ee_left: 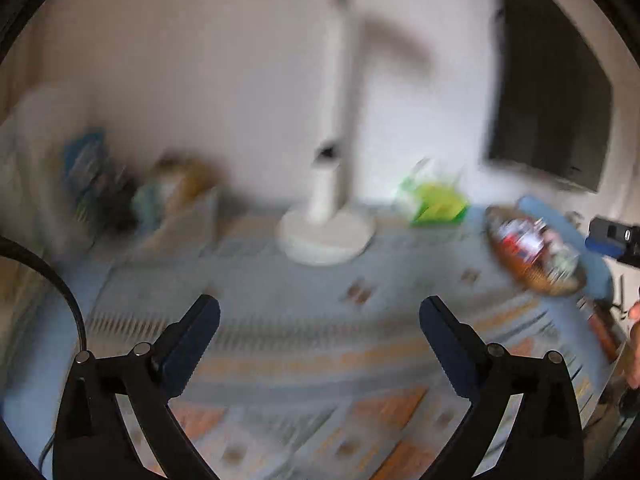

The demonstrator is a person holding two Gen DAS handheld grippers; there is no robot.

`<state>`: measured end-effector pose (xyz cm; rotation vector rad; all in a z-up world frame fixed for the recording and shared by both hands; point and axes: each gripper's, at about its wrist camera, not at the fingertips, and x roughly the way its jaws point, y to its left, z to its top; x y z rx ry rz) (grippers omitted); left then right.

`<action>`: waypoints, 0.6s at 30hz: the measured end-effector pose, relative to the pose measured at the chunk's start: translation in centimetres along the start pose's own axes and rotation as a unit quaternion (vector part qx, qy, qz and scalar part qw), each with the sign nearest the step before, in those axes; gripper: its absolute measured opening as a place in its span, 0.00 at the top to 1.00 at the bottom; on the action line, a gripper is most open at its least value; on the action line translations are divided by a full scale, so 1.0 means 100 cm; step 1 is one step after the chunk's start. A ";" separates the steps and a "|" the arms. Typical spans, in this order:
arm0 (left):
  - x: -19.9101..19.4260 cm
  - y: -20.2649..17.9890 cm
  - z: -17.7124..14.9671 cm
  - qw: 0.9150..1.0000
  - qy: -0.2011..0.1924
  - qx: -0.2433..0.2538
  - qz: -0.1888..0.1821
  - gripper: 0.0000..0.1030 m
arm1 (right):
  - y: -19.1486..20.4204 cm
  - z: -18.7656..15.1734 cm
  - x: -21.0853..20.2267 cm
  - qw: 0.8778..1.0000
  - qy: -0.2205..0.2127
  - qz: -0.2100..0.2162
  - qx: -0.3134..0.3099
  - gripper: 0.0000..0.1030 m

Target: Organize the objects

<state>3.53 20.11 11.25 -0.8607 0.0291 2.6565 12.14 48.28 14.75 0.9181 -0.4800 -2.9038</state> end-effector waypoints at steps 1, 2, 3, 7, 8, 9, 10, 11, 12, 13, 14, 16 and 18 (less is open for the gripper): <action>0.003 0.012 -0.016 1.000 0.017 -0.015 0.009 0.03 | 0.006 -0.007 0.009 1.000 0.009 0.003 -0.008 0.00; 0.007 0.024 -0.031 0.999 0.034 -0.026 0.020 0.03 | 0.013 -0.016 0.024 1.000 0.025 0.006 -0.015 0.00; 0.013 0.033 -0.041 0.998 0.050 -0.030 0.034 0.03 | 0.020 -0.029 0.042 0.999 0.047 0.007 -0.023 0.00; 0.029 0.056 -0.056 0.992 0.081 -0.027 0.095 0.03 | 0.031 -0.071 0.108 0.991 0.116 -0.049 -0.053 0.00; 0.034 0.059 -0.056 0.991 0.089 -0.029 0.098 0.03 | 0.031 -0.079 0.120 0.988 0.126 -0.062 -0.058 0.00; 0.038 0.061 -0.057 0.991 0.094 -0.032 0.094 0.03 | 0.029 -0.085 0.130 0.986 0.137 -0.072 -0.057 0.00; 0.042 0.063 -0.057 0.990 0.097 -0.037 0.092 0.03 | 0.027 -0.089 0.136 0.985 0.144 -0.078 -0.055 0.00; 0.047 0.064 -0.056 0.990 0.100 -0.041 0.092 0.03 | 0.024 -0.092 0.140 0.984 0.150 -0.081 -0.053 0.00; 0.051 0.064 -0.055 0.990 0.102 -0.043 0.092 0.03 | 0.021 -0.095 0.143 0.983 0.155 -0.085 -0.050 0.00; 0.056 0.065 -0.055 0.989 0.106 -0.045 0.095 0.03 | 0.018 -0.096 0.145 0.982 0.158 -0.091 -0.049 0.00; 0.060 0.066 -0.056 0.988 0.109 -0.048 0.097 0.03 | 0.016 -0.096 0.146 0.981 0.162 -0.097 -0.046 0.00; 0.066 0.068 -0.059 0.987 0.116 -0.058 0.099 0.03 | 0.011 -0.097 0.147 0.979 0.168 -0.107 -0.046 0.00; 0.076 0.070 -0.063 0.981 0.148 -0.065 0.102 0.03 | 0.008 -0.099 0.146 0.975 0.174 -0.125 -0.052 0.00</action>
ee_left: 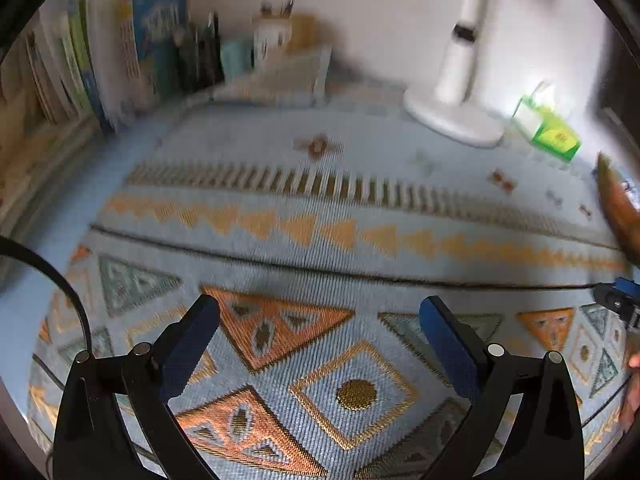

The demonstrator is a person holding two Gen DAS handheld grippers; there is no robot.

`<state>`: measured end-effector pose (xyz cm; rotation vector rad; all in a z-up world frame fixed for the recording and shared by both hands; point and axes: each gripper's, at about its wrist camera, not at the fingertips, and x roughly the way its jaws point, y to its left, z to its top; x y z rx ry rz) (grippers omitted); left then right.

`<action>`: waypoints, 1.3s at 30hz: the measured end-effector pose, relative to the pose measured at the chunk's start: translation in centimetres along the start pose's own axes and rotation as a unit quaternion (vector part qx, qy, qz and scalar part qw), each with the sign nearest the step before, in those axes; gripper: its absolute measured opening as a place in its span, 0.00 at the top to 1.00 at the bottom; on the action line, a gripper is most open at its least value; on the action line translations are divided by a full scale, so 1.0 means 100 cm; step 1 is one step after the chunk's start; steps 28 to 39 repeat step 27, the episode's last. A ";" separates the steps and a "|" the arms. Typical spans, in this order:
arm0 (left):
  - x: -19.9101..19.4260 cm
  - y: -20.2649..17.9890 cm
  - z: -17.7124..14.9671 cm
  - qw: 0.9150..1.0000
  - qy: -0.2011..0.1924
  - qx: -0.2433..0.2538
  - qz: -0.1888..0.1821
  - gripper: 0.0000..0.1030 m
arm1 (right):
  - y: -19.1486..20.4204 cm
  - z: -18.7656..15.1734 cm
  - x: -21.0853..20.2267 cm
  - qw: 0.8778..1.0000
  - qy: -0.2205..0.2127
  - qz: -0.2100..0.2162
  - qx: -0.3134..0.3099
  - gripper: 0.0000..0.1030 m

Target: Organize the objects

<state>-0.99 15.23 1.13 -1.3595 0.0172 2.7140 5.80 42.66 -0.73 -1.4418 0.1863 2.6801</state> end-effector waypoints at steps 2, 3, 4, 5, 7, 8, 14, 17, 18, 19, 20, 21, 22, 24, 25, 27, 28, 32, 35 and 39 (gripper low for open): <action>0.002 -0.002 0.001 1.000 0.003 0.006 0.006 0.01 | -0.001 -0.002 -0.002 1.000 0.003 -0.015 -0.006 0.00; 0.002 -0.003 0.000 1.000 0.004 0.008 0.010 0.01 | -0.002 -0.003 -0.002 1.000 0.007 -0.021 -0.009 0.00; 0.003 -0.004 0.000 1.000 0.006 0.010 0.013 0.01 | -0.001 -0.004 -0.002 1.000 0.009 -0.026 -0.013 0.00; 0.002 -0.004 -0.001 1.000 0.005 0.008 0.014 0.01 | 0.000 -0.005 -0.002 0.999 0.010 -0.030 -0.020 0.00; 0.002 -0.004 -0.002 1.000 0.005 0.007 0.014 0.00 | 0.000 -0.008 -0.004 0.999 0.006 -0.032 -0.018 0.00; 0.002 -0.004 -0.002 1.000 0.005 0.007 0.015 0.00 | 0.000 -0.008 -0.004 0.999 0.004 -0.033 -0.017 0.00; 0.002 -0.003 -0.003 1.000 0.004 0.009 0.015 0.00 | 0.003 -0.016 -0.007 0.999 -0.019 -0.044 -0.002 0.00; 0.002 -0.002 -0.003 1.000 0.004 0.008 0.013 0.00 | 0.002 -0.017 -0.008 0.999 -0.024 -0.037 -0.007 0.00; 0.002 -0.003 -0.003 1.000 0.004 0.008 0.013 0.00 | 0.002 -0.017 -0.008 0.999 -0.024 -0.037 -0.007 0.00; 0.002 -0.003 -0.004 1.000 0.004 0.008 0.013 0.00 | 0.002 -0.018 -0.008 0.999 -0.025 -0.037 -0.007 0.00; 0.002 -0.003 -0.003 1.000 0.004 0.008 0.014 0.00 | 0.002 -0.018 -0.008 0.999 -0.024 -0.038 -0.008 0.00; 0.002 -0.003 -0.003 1.000 0.004 0.008 0.013 0.00 | 0.002 -0.018 -0.008 0.999 -0.024 -0.038 -0.008 0.00; 0.002 -0.003 -0.003 1.000 0.004 0.008 0.013 0.00 | 0.002 -0.018 -0.008 0.999 -0.024 -0.038 -0.008 0.00; 0.002 -0.003 -0.003 1.000 0.004 0.008 0.014 0.00 | 0.001 -0.018 -0.009 0.999 -0.024 -0.039 -0.008 0.00; 0.001 -0.003 -0.003 1.000 0.004 0.008 0.014 0.00 | 0.001 -0.018 -0.008 0.999 -0.024 -0.039 -0.008 0.00; 0.001 -0.002 -0.003 1.000 0.004 0.008 0.013 0.00 | 0.001 -0.018 -0.008 0.999 -0.024 -0.039 -0.008 0.00; 0.001 -0.002 -0.003 1.000 0.004 0.008 0.013 0.00 | 0.001 -0.018 -0.008 0.999 -0.024 -0.039 -0.008 0.00; 0.001 -0.002 -0.003 1.000 0.004 0.008 0.013 0.00 | 0.001 -0.018 -0.008 0.999 -0.024 -0.039 -0.008 0.00; 0.001 -0.002 -0.003 1.000 0.004 0.008 0.013 0.00 | 0.001 -0.018 -0.008 0.999 -0.024 -0.039 -0.008 0.00; 0.001 -0.002 -0.003 1.000 0.004 0.008 0.013 0.00 | 0.001 -0.018 -0.008 0.999 -0.024 -0.039 -0.008 0.00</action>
